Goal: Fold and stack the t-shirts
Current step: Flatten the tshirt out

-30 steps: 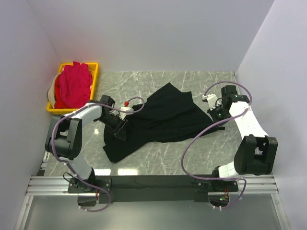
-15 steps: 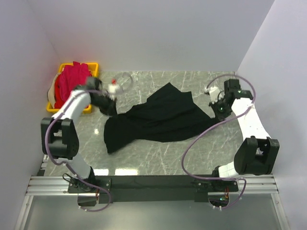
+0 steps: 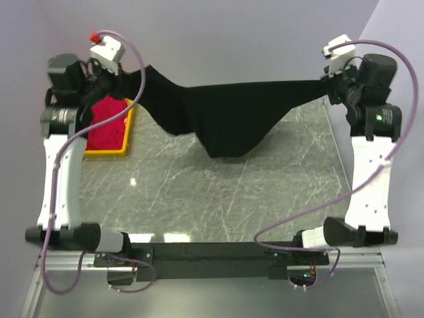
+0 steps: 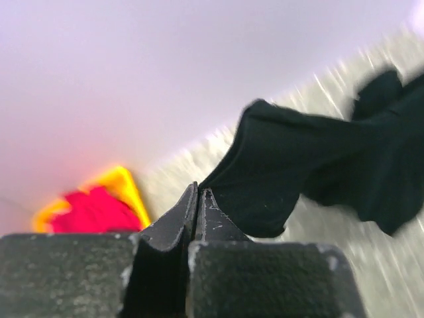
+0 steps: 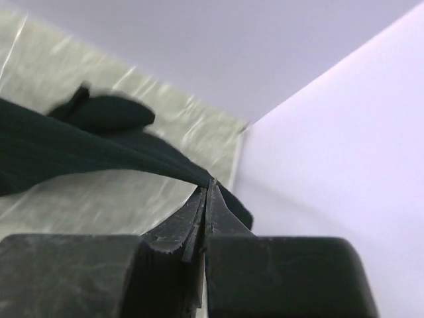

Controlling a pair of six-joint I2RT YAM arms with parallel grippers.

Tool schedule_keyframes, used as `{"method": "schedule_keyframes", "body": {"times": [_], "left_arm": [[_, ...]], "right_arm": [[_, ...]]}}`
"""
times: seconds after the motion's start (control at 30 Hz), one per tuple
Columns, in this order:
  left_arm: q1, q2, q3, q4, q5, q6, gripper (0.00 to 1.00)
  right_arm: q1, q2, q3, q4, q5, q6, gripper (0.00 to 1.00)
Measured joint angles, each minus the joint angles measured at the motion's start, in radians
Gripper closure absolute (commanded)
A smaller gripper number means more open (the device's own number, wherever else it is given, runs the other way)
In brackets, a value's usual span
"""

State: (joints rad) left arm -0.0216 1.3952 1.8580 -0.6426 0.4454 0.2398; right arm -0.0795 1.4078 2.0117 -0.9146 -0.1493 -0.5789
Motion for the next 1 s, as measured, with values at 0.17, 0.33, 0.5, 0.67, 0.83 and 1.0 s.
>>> {"method": "schedule_keyframes", "body": {"times": [0.17,0.33,0.5,0.67,0.83,1.0], "left_arm": [[0.0,-0.214,-0.104,0.171,-0.082,-0.053,0.99],[0.0,-0.422,-0.193,0.277,-0.132,-0.069,0.99],[0.0,-0.55,-0.182,0.305,-0.173,-0.066,0.99],[0.0,-0.567,-0.088,0.299,-0.206,-0.063,0.99],[0.0,-0.546,-0.063,0.303,-0.225,-0.049,0.99],[0.0,-0.414,-0.105,0.341,-0.204,-0.032,0.99]], "right_arm": [[0.0,-0.172,-0.09,0.132,0.04,0.011,1.0],[0.0,-0.404,-0.22,0.264,0.079,0.013,1.0],[0.0,-0.565,-0.24,0.391,0.11,0.008,1.0],[0.0,-0.598,-0.158,0.479,0.123,-0.024,1.0],[0.0,-0.575,-0.214,0.554,0.127,-0.077,1.0],[0.004,-0.455,-0.356,0.63,0.126,-0.094,1.0]]}}
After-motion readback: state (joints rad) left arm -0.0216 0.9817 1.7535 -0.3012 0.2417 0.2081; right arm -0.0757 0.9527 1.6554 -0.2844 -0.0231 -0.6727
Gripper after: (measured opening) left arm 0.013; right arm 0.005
